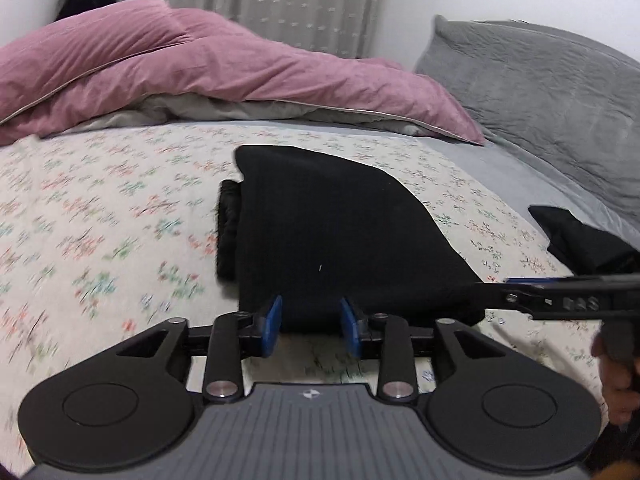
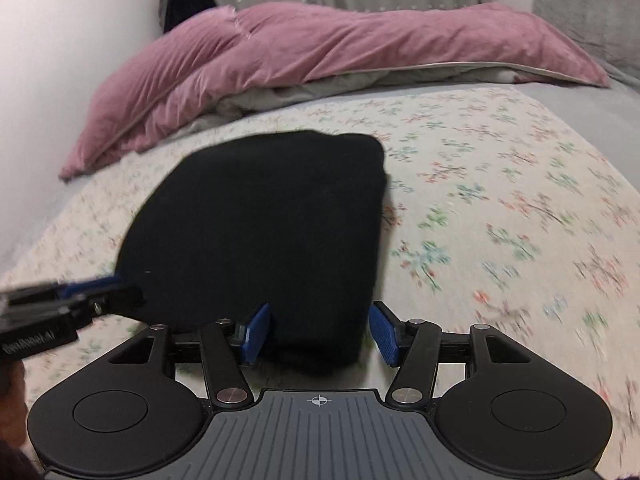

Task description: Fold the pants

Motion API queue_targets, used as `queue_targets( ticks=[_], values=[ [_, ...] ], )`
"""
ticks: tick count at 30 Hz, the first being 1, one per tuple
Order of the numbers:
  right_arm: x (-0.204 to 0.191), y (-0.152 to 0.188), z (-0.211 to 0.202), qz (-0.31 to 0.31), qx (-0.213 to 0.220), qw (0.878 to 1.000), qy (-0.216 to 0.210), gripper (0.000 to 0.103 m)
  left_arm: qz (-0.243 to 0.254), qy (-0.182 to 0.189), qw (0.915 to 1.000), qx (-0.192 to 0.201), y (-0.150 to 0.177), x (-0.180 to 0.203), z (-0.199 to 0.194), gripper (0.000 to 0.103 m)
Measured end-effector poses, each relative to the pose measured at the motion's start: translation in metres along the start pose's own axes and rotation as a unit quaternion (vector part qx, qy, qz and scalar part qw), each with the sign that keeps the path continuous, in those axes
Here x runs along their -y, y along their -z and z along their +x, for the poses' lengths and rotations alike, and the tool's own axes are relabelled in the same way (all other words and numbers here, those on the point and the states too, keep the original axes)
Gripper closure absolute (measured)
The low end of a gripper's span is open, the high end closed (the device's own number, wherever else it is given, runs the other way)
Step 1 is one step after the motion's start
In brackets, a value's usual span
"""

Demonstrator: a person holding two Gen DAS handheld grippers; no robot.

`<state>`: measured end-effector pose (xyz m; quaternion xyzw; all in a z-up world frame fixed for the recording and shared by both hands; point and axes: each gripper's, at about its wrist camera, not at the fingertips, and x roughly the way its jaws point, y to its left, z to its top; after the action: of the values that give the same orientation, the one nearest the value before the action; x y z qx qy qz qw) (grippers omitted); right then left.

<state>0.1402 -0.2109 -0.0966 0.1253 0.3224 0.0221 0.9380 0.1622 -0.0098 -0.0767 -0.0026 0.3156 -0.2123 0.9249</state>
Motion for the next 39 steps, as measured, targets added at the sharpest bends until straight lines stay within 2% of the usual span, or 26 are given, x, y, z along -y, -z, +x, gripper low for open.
queue_targets(
  ticks=[1,3,5,8,10,13,19,24,29,34,39],
  values=[
    [-0.001,0.001,-0.009,-0.005,0.006,1.000,0.009,0.038,-0.010,-0.010,0.9999,-0.002,-0.001,0.002,-0.005,0.035],
    [-0.007,0.005,-0.028,-0.023,0.015,0.999,0.026,0.029,-0.021,-0.037,0.9990,-0.014,-0.003,0.009,-0.016,0.020],
    [-0.013,0.008,-0.044,-0.032,0.019,0.998,0.042,0.023,-0.030,-0.066,0.9969,-0.031,-0.002,0.017,-0.026,0.015],
    [-0.015,0.013,-0.066,-0.008,0.029,0.998,0.056,0.014,-0.046,-0.092,0.9936,-0.046,0.002,0.027,-0.039,0.008],
    [-0.014,0.018,-0.077,0.006,0.031,0.997,0.063,0.012,-0.049,-0.107,0.9919,-0.049,0.005,0.034,-0.048,0.000],
    [-0.017,0.026,-0.091,0.009,0.033,0.996,0.080,0.011,-0.032,-0.133,0.9891,-0.054,0.010,0.046,-0.058,0.000],
    [-0.031,0.034,-0.112,-0.008,0.048,0.993,0.104,0.005,-0.031,-0.133,0.9870,-0.085,0.017,0.060,-0.066,0.000],
    [-0.038,0.035,-0.117,-0.017,0.049,0.989,0.141,0.002,-0.018,-0.151,0.9832,-0.101,0.022,0.066,-0.067,0.000],
    [-0.040,0.041,-0.112,-0.020,0.039,0.989,0.141,0.002,0.000,-0.164,0.9821,-0.093,0.023,0.070,-0.071,0.000],
    [-0.050,0.044,-0.110,-0.042,0.036,0.988,0.146,0.002,-0.007,-0.162,0.9828,-0.089,0.022,0.067,-0.072,0.000],
    [-0.050,0.044,-0.111,-0.037,0.035,0.989,0.141,0.002,-0.010,-0.162,0.9825,-0.092,0.022,0.066,-0.071,0.000]
  ],
)
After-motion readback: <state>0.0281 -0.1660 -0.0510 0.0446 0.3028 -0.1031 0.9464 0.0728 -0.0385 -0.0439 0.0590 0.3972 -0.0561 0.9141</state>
